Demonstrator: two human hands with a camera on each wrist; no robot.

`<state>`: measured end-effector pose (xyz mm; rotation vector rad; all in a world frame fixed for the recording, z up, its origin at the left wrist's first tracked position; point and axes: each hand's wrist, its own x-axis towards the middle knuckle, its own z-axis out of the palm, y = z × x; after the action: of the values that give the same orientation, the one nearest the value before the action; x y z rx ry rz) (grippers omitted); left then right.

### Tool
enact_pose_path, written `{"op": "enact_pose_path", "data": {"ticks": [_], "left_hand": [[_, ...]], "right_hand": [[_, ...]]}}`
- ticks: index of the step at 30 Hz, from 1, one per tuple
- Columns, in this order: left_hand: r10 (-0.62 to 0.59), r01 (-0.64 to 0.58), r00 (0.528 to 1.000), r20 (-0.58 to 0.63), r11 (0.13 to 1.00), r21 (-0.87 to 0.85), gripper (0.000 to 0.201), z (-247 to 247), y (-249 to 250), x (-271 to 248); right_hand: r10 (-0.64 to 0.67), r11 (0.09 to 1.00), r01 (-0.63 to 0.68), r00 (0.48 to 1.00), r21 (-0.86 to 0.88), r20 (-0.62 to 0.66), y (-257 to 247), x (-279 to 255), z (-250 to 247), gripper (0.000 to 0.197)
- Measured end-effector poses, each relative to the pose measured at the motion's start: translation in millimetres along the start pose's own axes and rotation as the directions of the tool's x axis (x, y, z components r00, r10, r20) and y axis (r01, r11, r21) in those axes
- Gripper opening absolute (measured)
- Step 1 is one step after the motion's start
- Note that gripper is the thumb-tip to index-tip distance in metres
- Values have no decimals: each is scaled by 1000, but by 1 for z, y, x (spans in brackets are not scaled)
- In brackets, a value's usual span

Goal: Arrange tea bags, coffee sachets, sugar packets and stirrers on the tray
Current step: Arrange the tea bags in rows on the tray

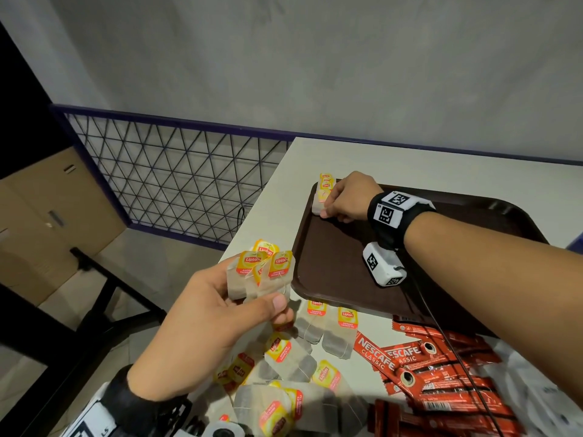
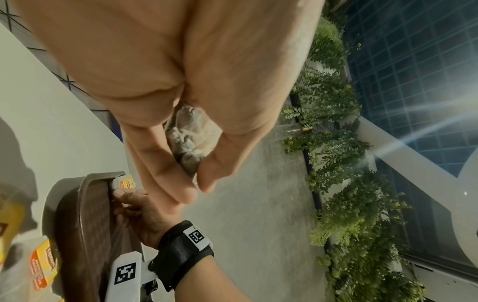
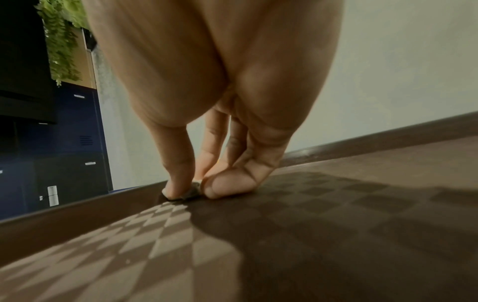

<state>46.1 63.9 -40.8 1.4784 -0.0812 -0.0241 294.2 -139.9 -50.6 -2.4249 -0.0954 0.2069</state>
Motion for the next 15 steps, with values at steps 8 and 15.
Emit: {"op": "enact_pose_path", "data": {"ticks": [8,15], "left_hand": [[21,-22,1000,21,1000,12,19,-2,0,-1],[38,-38,999,12,999,2,18,-1,-1,-1]], "right_hand": [[36,996,-31,997,79,-71,4,-1,-7,20],[33,987,-22,997,162,-67,4,-5,-10,22]]}}
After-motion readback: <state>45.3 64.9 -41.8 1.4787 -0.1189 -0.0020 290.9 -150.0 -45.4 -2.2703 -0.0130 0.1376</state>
